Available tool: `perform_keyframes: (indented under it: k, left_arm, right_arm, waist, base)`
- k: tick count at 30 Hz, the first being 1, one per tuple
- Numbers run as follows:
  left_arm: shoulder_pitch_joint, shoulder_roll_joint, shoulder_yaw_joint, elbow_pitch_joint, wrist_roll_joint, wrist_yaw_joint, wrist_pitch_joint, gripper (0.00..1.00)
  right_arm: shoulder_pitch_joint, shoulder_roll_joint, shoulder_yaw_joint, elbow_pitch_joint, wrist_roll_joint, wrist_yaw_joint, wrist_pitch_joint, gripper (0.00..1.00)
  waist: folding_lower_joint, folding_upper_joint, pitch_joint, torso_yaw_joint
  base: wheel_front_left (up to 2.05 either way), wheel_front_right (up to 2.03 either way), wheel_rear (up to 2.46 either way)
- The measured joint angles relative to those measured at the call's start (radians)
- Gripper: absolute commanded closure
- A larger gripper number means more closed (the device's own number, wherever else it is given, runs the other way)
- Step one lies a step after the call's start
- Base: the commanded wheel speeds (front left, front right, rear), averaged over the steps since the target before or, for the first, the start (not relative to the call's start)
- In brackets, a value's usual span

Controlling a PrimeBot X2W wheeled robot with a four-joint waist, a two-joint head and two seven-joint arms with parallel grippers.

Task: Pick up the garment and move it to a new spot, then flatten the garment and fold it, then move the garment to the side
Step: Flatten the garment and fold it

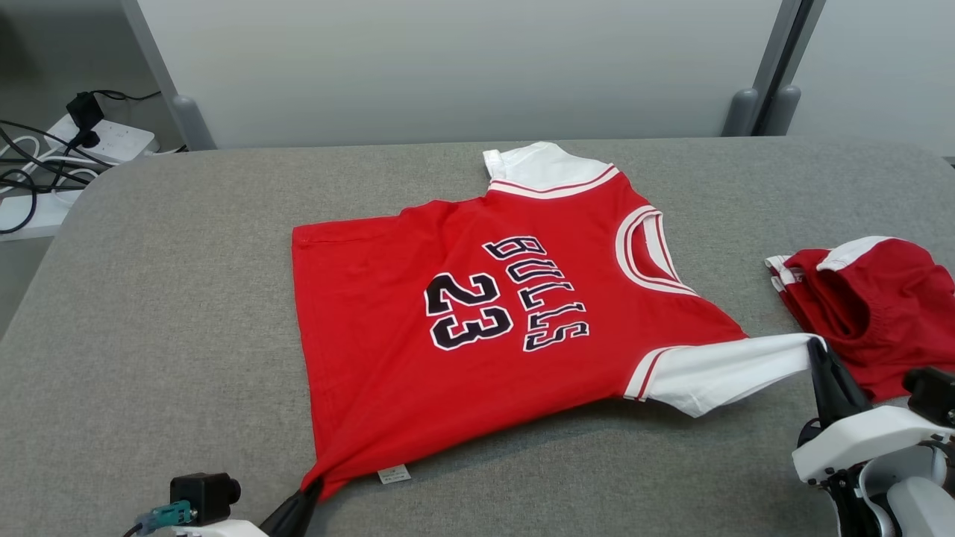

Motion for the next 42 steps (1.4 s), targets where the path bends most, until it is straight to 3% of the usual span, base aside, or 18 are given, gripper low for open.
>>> perform_keyframes:
  k: [11,20,25,30,42]
  left_arm:
    - [0.000,0.135,-0.134,-0.228,-0.307,0.000,0.151,1.00]
    - [-0.016,0.170,-0.164,-0.424,-0.513,0.000,0.147,1.00]
    - [-0.076,0.207,-0.143,-0.446,-0.564,0.000,0.142,1.00]
    - [-0.124,0.209,-0.133,-0.430,-0.569,0.000,0.128,1.00]
    - [-0.270,0.158,-0.136,-0.291,-0.539,0.000,0.024,1.00]
  right_arm:
    - [-0.001,-0.027,-0.004,-0.023,0.012,0.000,0.000,1.00]
    - [-0.020,-0.022,0.025,-0.072,0.041,0.000,0.000,1.00]
    - [-0.065,-0.029,0.059,-0.079,0.059,0.000,0.000,1.00]
    - [-0.157,-0.033,0.103,-0.042,0.059,0.000,0.000,1.00]
    - [-0.387,-0.048,0.180,0.135,0.067,0.000,0.000,1.00]
  waist:
    - [0.0000,0.0000,-0.009,0.001]
    - [0.0000,0.0000,0.002,0.009]
    - [0.0000,0.0000,0.023,0.012]
    - [0.0000,0.0000,0.052,0.009]
    - [0.0000,0.0000,0.162,0.027]
  base:
    - [0.00,0.00,0.00]
    - [0.00,0.00,0.00]
    - [0.00,0.00,0.00]
    - [0.00,0.00,0.00]
    - [0.00,0.00,0.00]
